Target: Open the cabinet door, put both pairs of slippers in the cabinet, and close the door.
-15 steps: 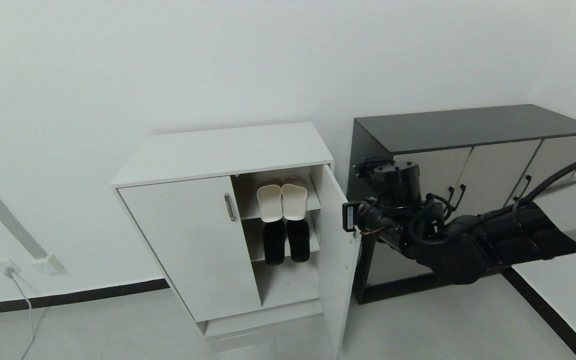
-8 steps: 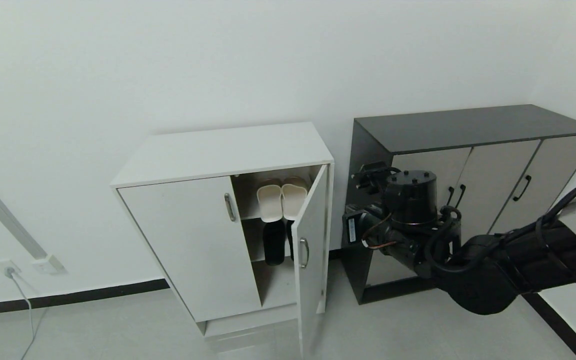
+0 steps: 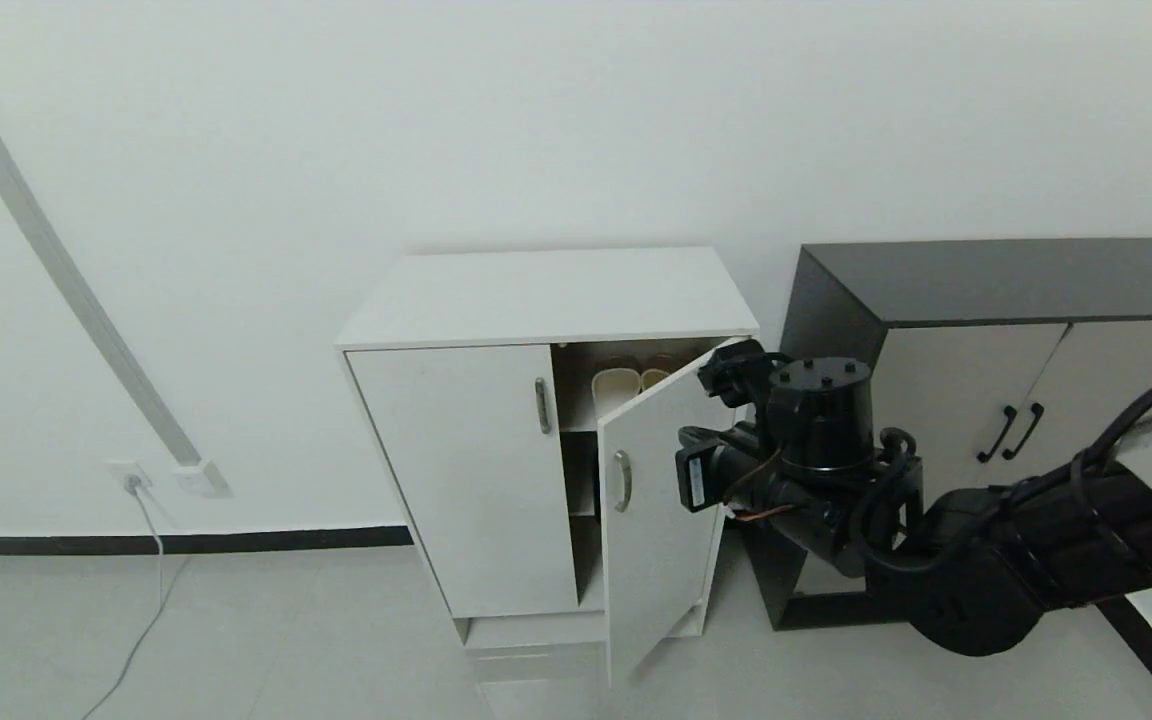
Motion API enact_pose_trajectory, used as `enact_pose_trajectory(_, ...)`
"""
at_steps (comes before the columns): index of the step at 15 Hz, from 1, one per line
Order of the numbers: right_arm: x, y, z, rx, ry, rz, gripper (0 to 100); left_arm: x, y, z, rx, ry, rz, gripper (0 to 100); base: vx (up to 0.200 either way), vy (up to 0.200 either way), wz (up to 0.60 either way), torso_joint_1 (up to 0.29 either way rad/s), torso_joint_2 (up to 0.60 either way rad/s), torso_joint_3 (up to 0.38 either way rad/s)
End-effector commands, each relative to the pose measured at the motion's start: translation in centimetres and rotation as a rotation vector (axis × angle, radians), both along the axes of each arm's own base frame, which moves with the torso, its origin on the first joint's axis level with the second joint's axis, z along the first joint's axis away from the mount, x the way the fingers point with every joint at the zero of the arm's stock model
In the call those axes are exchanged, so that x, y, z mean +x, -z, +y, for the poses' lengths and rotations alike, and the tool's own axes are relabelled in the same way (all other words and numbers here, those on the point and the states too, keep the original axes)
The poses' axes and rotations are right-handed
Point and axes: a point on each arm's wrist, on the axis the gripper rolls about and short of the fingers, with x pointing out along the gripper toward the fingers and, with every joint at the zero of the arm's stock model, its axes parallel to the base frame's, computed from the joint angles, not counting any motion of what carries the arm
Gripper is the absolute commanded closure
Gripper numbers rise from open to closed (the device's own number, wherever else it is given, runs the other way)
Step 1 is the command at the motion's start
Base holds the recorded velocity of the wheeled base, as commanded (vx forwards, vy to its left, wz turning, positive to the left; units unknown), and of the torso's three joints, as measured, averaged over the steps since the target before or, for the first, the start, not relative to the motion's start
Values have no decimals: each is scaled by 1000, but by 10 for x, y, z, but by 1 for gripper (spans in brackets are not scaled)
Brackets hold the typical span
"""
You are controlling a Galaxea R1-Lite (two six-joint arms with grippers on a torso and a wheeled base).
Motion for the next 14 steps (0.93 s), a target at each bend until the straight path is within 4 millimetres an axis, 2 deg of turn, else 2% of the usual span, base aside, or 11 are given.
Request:
enact_pose_trajectory(1, -2, 5, -1, -2, -14, 6, 100, 0, 0, 0, 0, 1, 1, 100, 0, 0, 0, 0, 0, 0)
enact_pose_trajectory(6, -10, 16, -9, 45, -119, -12, 100, 0, 0, 0, 0, 0, 1, 100, 0, 0, 0, 0, 0, 0)
enact_pose_trajectory(14, -43, 45, -30, 53, -223, 7, 100, 0, 0, 0, 0, 1, 1, 100, 0, 0, 0, 0, 0, 0)
